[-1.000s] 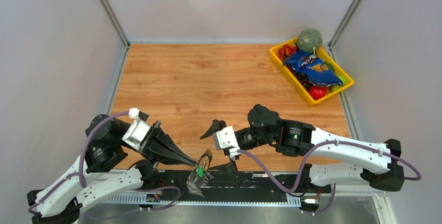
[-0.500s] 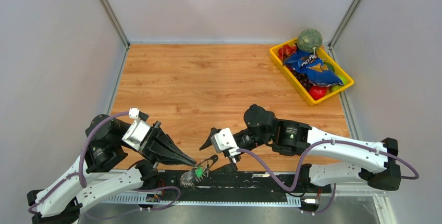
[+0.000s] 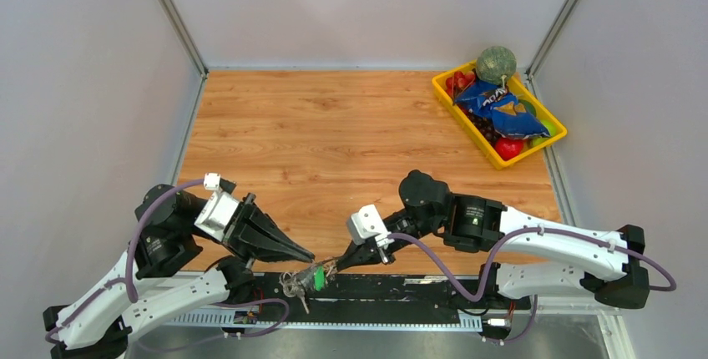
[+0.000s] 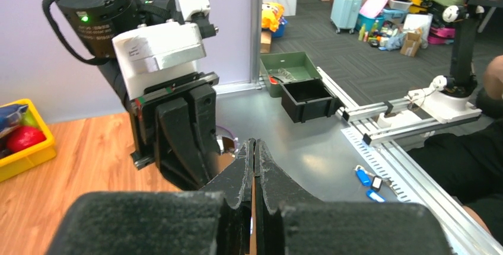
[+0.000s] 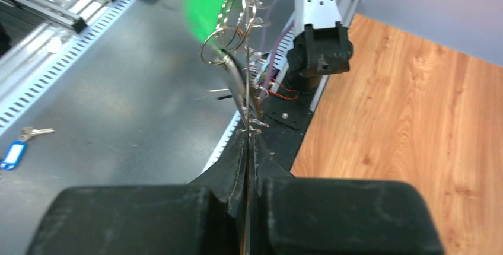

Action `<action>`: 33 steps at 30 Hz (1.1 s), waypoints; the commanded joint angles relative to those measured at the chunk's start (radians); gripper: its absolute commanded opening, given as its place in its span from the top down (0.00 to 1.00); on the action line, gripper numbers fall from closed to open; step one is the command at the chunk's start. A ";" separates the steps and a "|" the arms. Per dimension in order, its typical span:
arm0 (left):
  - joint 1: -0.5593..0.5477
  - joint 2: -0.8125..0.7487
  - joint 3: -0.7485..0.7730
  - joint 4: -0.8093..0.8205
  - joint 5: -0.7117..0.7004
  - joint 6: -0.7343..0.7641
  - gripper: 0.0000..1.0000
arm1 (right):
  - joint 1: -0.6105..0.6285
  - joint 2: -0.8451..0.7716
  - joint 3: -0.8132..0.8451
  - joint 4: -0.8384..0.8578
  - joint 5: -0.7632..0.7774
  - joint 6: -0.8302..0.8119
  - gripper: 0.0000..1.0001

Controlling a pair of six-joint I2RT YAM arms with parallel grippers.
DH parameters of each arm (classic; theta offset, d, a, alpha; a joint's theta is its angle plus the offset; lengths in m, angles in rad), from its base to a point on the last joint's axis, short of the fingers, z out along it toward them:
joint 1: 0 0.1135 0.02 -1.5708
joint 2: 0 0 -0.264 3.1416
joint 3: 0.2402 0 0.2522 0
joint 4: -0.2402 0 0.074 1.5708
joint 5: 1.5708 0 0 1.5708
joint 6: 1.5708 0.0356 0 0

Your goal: Put the keys on the keyring

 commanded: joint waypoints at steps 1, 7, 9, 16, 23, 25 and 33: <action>-0.001 -0.031 0.026 0.028 -0.117 0.038 0.98 | -0.003 -0.029 0.003 0.042 -0.124 0.052 1.00; -0.001 -0.068 0.013 0.021 -0.284 0.046 0.74 | -0.001 -0.047 0.006 0.067 -0.082 0.114 1.00; -0.001 -0.081 0.012 0.015 -0.324 0.049 0.60 | -0.001 -0.062 0.005 0.073 -0.066 0.134 1.00; -0.002 -0.112 0.021 -0.041 -0.485 0.056 0.33 | -0.001 -0.139 -0.004 0.081 0.055 0.199 1.00; -0.001 -0.166 -0.039 -0.048 -0.519 0.002 0.22 | -0.001 -0.209 -0.009 0.121 0.257 0.300 1.00; -0.001 -0.188 -0.067 -0.038 -0.519 -0.015 0.21 | -0.001 -0.218 -0.006 0.133 0.289 0.340 1.00; -0.001 -0.239 -0.157 0.024 -0.500 -0.052 0.17 | -0.001 -0.244 -0.024 0.191 0.376 0.407 1.00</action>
